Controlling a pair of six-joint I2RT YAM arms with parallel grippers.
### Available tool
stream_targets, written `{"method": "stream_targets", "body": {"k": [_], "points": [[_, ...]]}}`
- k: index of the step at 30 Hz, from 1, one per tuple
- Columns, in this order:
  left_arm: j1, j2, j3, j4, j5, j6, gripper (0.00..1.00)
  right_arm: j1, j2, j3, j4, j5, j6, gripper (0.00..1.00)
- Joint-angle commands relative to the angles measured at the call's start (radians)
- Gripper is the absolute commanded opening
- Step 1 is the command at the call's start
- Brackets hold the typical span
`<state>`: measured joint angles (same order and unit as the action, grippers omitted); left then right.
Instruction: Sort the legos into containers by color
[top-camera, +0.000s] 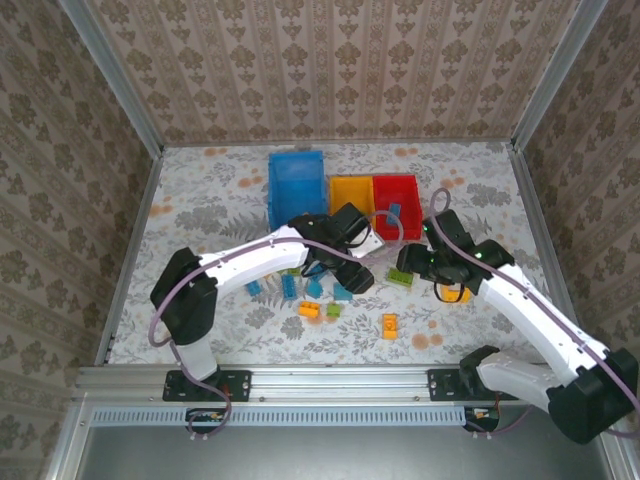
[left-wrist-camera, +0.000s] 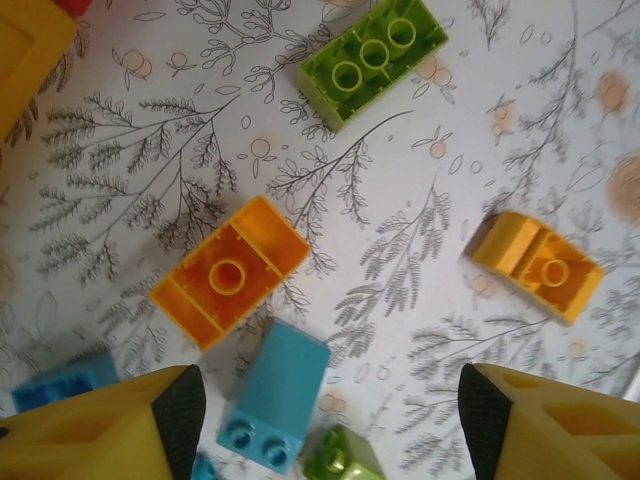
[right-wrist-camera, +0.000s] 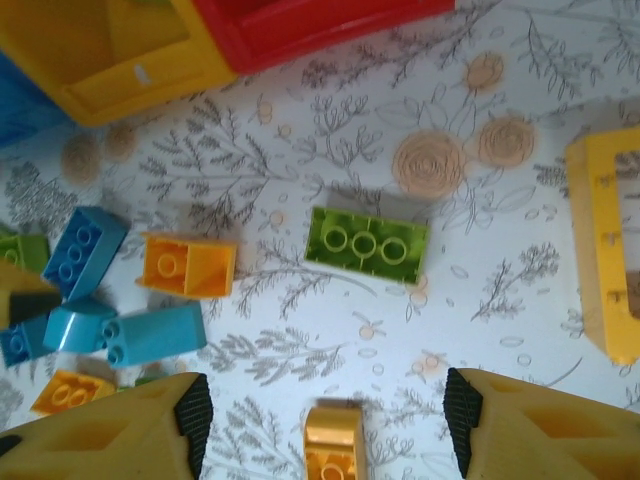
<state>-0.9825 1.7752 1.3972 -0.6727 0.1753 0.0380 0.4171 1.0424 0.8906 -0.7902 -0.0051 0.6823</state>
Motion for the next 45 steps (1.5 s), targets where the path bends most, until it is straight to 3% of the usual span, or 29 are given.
{"method": "stream_targets", "body": {"k": [1,4,9,19,22,31,40,45], "points": [[0.011,0.011,-0.017,0.012,-0.023,0.267,0.76,-0.031,-0.066,-0.045,-0.031,-0.103,-0.008,0.68],[0.015,0.008,-0.075,0.135,-0.036,0.360,0.80,-0.062,-0.114,-0.070,-0.054,-0.130,0.000,0.69],[0.018,0.093,-0.021,0.144,-0.065,0.431,0.82,-0.086,-0.151,-0.090,-0.061,-0.163,0.023,0.69],[0.019,0.195,0.004,0.197,-0.108,0.430,0.81,-0.092,-0.151,-0.086,-0.067,-0.179,0.035,0.68],[0.018,0.207,0.002,0.203,-0.103,0.417,0.73,-0.092,-0.144,-0.087,-0.059,-0.186,0.038,0.67],[0.010,0.171,-0.032,0.228,-0.127,0.376,0.33,-0.097,-0.122,-0.094,-0.013,-0.209,0.041,0.64],[0.050,-0.030,-0.089,0.236,-0.242,0.210,0.28,-0.079,-0.078,-0.054,0.120,-0.295,-0.039,0.58],[0.127,-0.122,-0.079,0.131,-0.353,0.136,0.28,0.059,0.025,0.038,0.229,-0.280,-0.122,0.58]]}}
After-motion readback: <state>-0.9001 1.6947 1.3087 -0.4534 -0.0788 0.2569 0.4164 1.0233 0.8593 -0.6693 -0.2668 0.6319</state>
